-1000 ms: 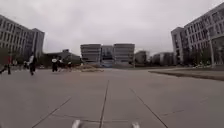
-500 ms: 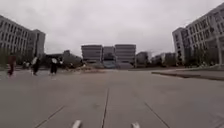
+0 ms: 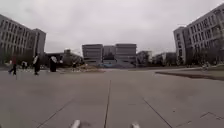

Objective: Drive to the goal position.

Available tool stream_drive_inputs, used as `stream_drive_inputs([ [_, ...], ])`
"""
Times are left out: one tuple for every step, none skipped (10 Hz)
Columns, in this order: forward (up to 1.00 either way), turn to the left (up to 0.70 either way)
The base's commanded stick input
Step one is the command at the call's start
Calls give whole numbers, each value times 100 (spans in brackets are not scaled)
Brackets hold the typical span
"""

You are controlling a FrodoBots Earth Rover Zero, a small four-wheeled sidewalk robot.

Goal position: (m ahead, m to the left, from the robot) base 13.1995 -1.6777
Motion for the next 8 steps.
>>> stream_drive_inputs([
  [100, 0],
  [100, 0],
  [100, 0],
  [100, 0],
  [100, 0],
  [100, 0],
  [100, 0],
  [100, 0],
])
